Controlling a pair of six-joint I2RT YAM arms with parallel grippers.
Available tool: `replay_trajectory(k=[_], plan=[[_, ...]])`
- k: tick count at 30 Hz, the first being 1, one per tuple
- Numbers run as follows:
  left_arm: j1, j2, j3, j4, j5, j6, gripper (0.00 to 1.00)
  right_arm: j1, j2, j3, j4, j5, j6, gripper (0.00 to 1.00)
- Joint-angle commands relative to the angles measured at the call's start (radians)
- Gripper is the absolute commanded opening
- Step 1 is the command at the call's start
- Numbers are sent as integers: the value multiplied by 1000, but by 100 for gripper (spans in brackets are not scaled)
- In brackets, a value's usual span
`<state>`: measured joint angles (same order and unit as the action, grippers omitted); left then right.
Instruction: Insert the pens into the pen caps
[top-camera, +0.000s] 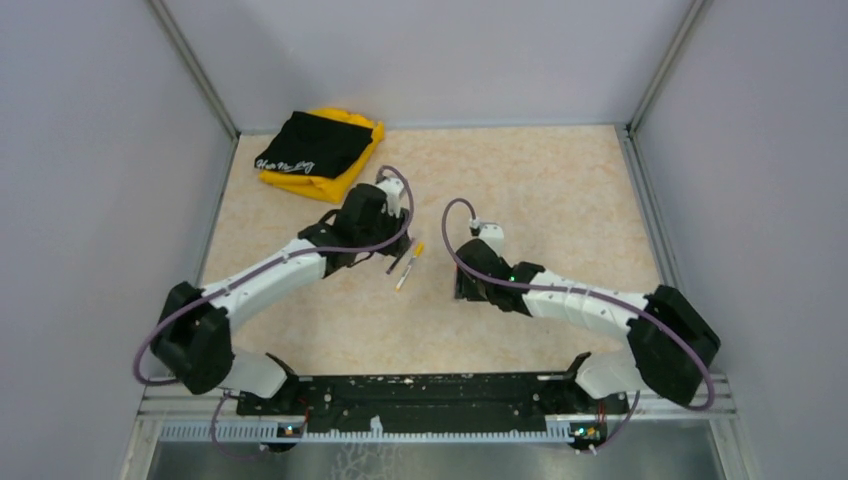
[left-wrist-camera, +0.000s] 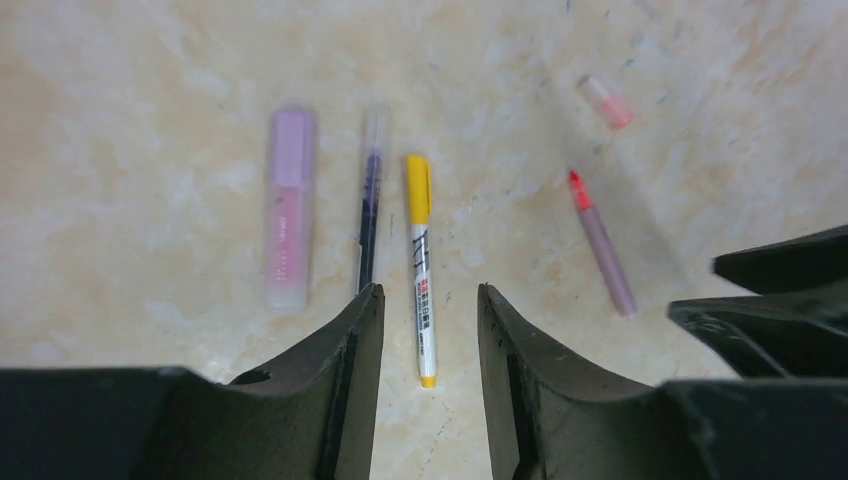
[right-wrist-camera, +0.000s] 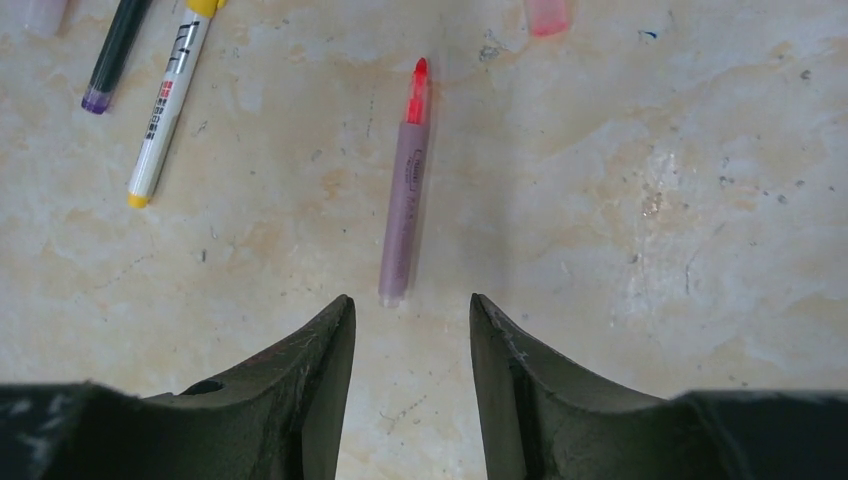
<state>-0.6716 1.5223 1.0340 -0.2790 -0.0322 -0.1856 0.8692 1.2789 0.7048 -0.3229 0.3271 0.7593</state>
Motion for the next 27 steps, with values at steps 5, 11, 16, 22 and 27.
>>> replay_trajectory(k=[5, 11, 16, 22, 27], plan=[[3, -313, -147, 221, -174, 12, 47, -14, 195, 156, -11, -1, -6, 42], [2, -375, -159, 225, -213, 20, 48, -15, 301, 222, -70, 1, -31, 36], [3, -392, -157, 218, -234, 22, 48, -15, 340, 248, -117, 12, -32, 32], [2, -406, -161, 225, -252, 23, 49, -15, 385, 257, -137, 0, -54, 30], [3, -411, -164, 224, -262, 21, 49, -14, 405, 258, -154, 12, -64, 26]])
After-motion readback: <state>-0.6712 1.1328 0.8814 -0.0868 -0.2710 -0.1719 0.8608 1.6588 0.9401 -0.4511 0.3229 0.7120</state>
